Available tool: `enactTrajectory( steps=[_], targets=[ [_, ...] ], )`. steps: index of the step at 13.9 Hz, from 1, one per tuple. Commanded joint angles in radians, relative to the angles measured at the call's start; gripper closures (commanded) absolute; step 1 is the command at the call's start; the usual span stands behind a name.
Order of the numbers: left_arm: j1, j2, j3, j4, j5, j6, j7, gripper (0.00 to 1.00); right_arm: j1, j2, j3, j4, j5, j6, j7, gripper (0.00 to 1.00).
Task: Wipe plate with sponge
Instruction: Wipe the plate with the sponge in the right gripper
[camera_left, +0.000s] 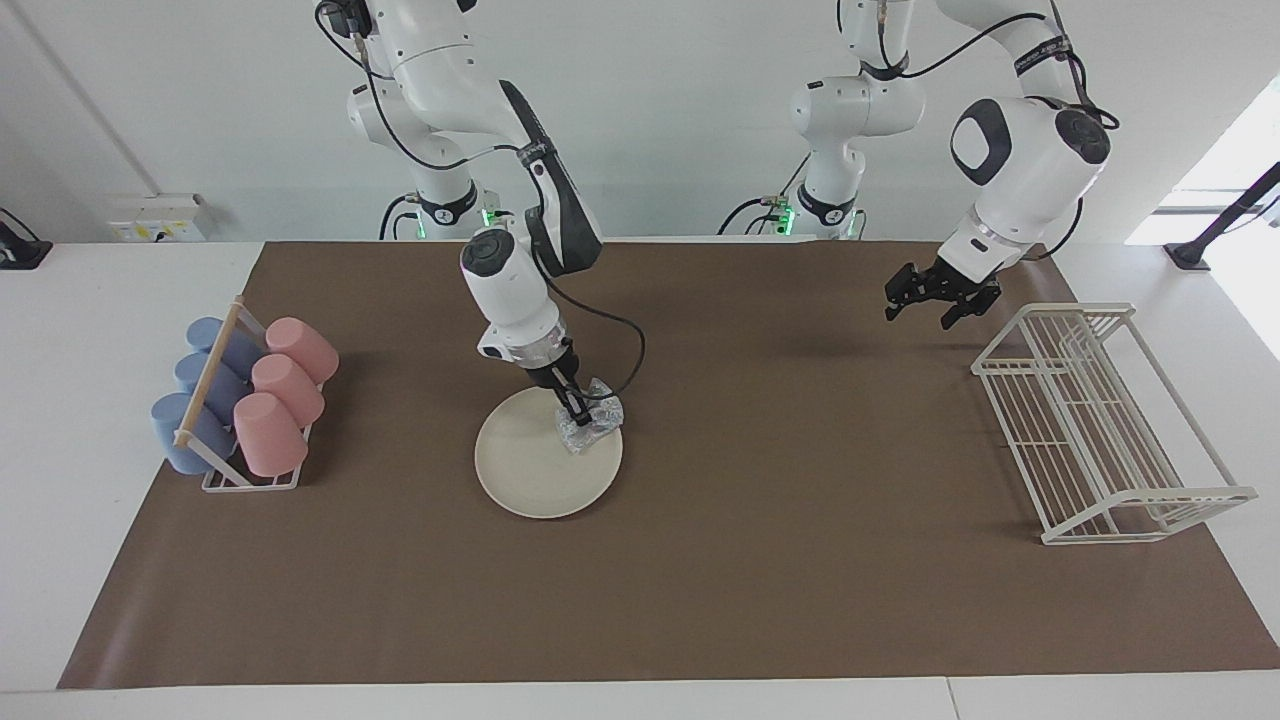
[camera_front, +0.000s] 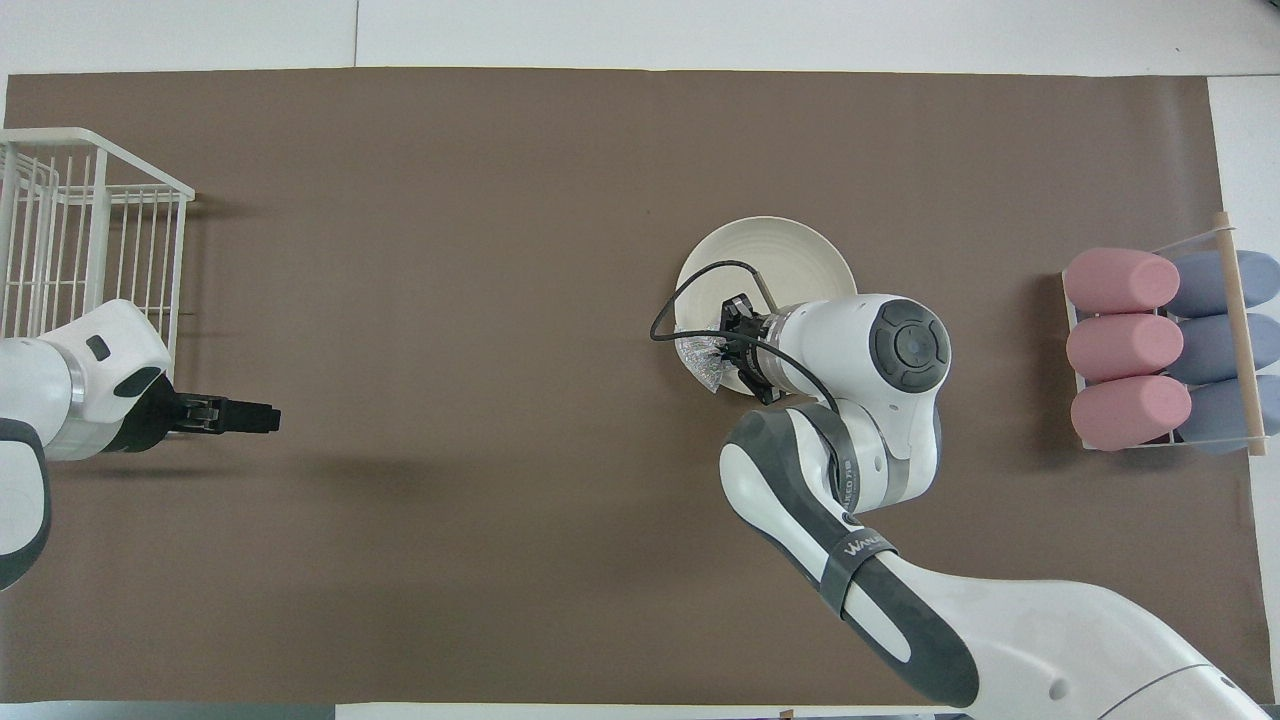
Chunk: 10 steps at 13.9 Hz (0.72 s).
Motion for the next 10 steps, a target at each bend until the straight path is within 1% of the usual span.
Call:
enactTrajectory(
  steps=[1, 3, 5, 6, 10],
  targets=[
    [0.009, 0.010, -0.005, 0.013, 0.021, 0.008, -0.015, 0.00, -0.096, 0.007, 0.005, -0.018, 0.023, 0.012, -0.199, 1.00],
    [0.008, 0.010, -0.005, 0.013, 0.021, 0.008, -0.016, 0.00, -0.165, 0.010, 0.007, -0.018, 0.024, 0.011, -0.342, 1.00],
    [0.000, 0.010, -0.005, 0.013, 0.021, 0.010, -0.031, 0.00, -0.170, 0.010, 0.007, -0.018, 0.024, 0.011, -0.352, 1.00],
    [0.000, 0.010, -0.007, 0.012, 0.021, 0.010, -0.047, 0.00, -0.159, 0.009, 0.007, -0.019, 0.024, 0.011, -0.339, 1.00],
    [-0.001, 0.010, -0.007, 0.013, 0.021, 0.008, -0.050, 0.00, -0.034, -0.001, 0.007, -0.042, 0.026, 0.016, -0.108, 1.00]
  ],
)
